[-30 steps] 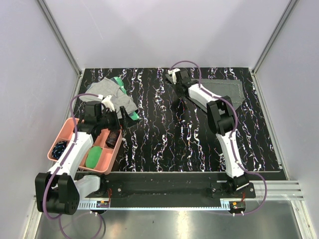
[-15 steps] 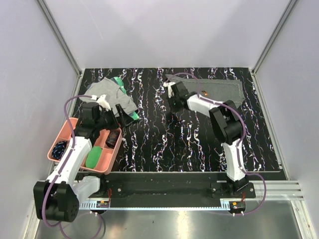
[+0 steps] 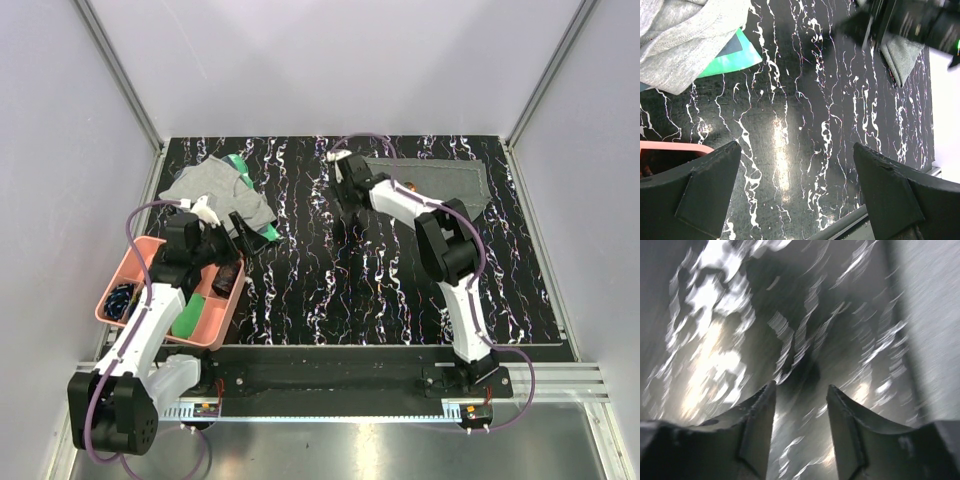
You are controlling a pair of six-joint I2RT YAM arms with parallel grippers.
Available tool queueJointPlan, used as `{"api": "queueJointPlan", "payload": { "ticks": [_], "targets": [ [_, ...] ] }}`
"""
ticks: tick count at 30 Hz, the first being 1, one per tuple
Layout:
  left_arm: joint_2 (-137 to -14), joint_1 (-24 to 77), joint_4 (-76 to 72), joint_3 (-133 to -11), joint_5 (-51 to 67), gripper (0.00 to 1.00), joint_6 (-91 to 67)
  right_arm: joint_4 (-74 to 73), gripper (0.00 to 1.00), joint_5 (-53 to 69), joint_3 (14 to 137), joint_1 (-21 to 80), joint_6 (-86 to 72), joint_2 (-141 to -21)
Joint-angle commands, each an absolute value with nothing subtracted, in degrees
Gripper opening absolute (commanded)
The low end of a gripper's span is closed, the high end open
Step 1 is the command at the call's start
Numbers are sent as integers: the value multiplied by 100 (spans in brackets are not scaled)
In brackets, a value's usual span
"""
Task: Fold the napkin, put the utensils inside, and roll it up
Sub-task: Fold the napkin
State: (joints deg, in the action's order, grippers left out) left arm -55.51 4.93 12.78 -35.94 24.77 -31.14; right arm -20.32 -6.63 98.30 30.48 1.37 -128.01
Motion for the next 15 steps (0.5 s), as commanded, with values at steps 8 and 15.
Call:
{"api": "queueJointPlan", "payload": {
  "ticks": [8, 15],
  "targets": [
    [-5950, 510, 976, -4034, 2399, 97, -2944, -2276, 59, -1231, 12127, 2286, 1002, -14167],
    [-6170, 501, 826, -3990, 2496, 97, -3032, -2435, 51, -870, 12533, 2241, 1327, -14572]
  ]
}}
